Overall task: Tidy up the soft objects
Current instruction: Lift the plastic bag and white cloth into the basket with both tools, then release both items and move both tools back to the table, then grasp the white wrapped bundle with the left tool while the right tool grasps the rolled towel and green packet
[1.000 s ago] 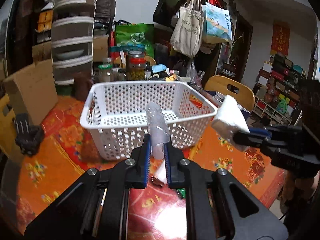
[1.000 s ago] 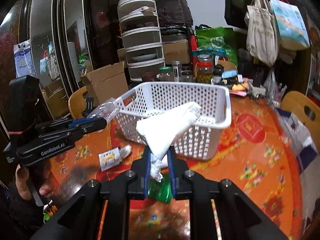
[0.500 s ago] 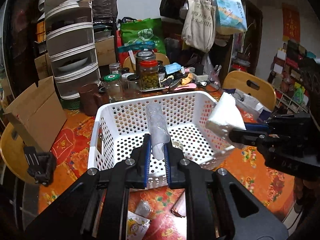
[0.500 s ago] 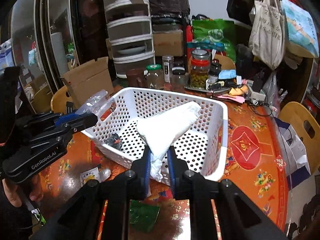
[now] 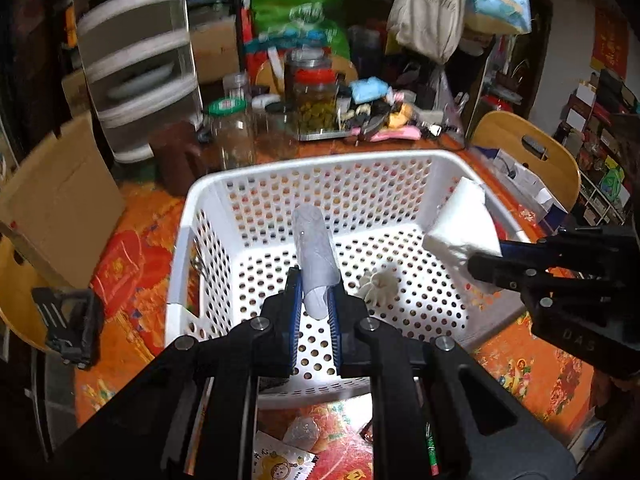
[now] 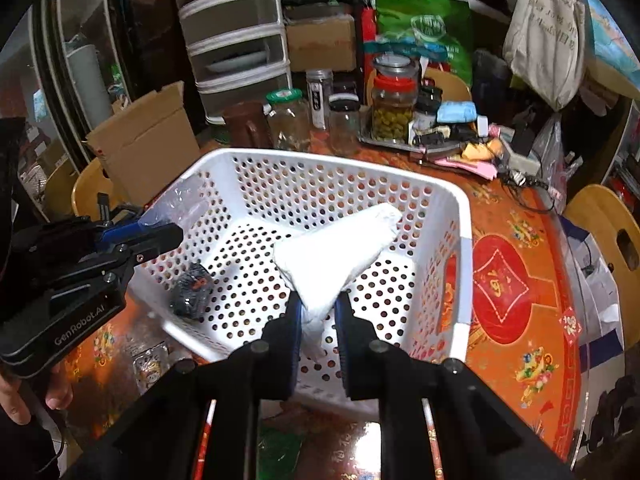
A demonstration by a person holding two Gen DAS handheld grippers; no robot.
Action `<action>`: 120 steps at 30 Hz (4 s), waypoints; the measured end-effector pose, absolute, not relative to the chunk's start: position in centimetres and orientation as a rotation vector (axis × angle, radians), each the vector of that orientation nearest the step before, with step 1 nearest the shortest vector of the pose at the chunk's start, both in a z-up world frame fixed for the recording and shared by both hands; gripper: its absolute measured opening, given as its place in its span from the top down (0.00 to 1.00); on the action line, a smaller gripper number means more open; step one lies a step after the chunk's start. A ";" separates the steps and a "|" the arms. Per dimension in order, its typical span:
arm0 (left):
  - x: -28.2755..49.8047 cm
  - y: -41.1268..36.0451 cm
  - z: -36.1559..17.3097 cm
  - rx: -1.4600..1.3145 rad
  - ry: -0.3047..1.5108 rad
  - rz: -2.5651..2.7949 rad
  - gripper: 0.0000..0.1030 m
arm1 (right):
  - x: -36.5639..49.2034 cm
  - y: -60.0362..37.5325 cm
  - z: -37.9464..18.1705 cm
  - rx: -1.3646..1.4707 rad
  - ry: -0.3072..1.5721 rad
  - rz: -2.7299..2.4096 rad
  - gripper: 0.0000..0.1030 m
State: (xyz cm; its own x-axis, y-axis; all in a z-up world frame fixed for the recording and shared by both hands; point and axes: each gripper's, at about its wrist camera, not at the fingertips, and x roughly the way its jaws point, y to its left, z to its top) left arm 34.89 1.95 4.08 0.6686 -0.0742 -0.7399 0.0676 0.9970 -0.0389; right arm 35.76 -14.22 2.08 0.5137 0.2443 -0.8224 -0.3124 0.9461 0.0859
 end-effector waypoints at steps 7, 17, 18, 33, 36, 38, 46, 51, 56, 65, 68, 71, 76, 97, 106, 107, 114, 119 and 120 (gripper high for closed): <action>38.9 2.0 0.9 -0.026 0.993 -0.085 0.89 | 38.7 -14.1 0.1 -0.098 1.074 0.288 0.86; 41.1 1.7 -1.2 -0.051 1.054 -0.072 0.89 | 40.4 -13.8 -1.3 -0.143 1.111 0.236 0.86; 41.1 1.8 -1.3 -0.054 1.059 -0.073 0.89 | 40.6 -13.8 -1.4 -0.144 1.110 0.237 0.86; 29.2 4.6 5.6 -0.056 0.772 -0.062 0.06 | 29.5 -18.1 5.5 0.047 0.801 0.340 0.12; 23.5 6.6 4.6 -0.070 0.716 -0.041 0.00 | 24.2 -18.9 3.2 0.034 0.766 0.335 0.06; 21.5 7.7 2.1 -0.102 0.751 -0.030 0.00 | 21.7 -18.8 -0.2 0.054 0.807 0.357 0.06; 22.6 6.5 -6.4 -0.095 0.876 -0.053 0.01 | 20.0 -18.9 -7.6 0.199 0.875 0.368 0.06; 23.8 4.5 -8.1 -0.049 0.883 -0.079 0.12 | 20.0 -19.8 -7.8 0.263 0.848 0.378 0.06; 24.9 3.8 -9.3 -0.032 0.893 -0.074 0.26 | 19.7 -20.1 -8.3 0.280 0.840 0.370 0.06; 25.2 3.6 -10.2 -0.031 0.886 -0.067 0.70 | 19.5 -20.6 -8.1 0.302 0.809 0.362 0.06; 25.2 3.4 -10.3 -0.015 0.877 -0.072 0.74 | 19.5 -20.5 -8.1 0.300 0.811 0.364 0.06; 24.6 3.0 -9.7 0.001 0.844 -0.071 0.74 | 19.6 -20.4 -8.1 0.296 0.815 0.365 0.06; 24.3 3.7 -9.3 -0.026 0.830 -0.068 0.74 | 19.8 -19.3 -8.1 0.240 0.830 0.345 0.06; 24.1 7.2 -9.4 -0.161 0.848 -0.072 0.74 | 26.6 -8.2 -9.9 -0.131 0.991 0.426 0.10; 24.3 7.1 -9.6 -0.157 0.856 -0.081 0.74 | 26.5 -7.5 -10.5 -0.147 0.967 0.436 0.25; 24.3 7.1 -9.6 -0.156 0.857 -0.081 0.74 | 26.4 -7.5 -10.5 -0.156 0.960 0.437 0.25; 24.5 7.0 -9.8 -0.149 0.865 -0.083 0.74 | 26.3 -7.6 -10.4 -0.146 0.953 0.450 0.30; 24.5 7.0 -9.9 -0.150 0.865 -0.082 0.74 | 26.2 -7.9 -10.4 -0.140 0.951 0.456 0.32; 24.5 7.0 -9.9 -0.151 0.865 -0.082 0.74 | 26.2 -7.9 -10.4 -0.138 0.950 0.457 0.32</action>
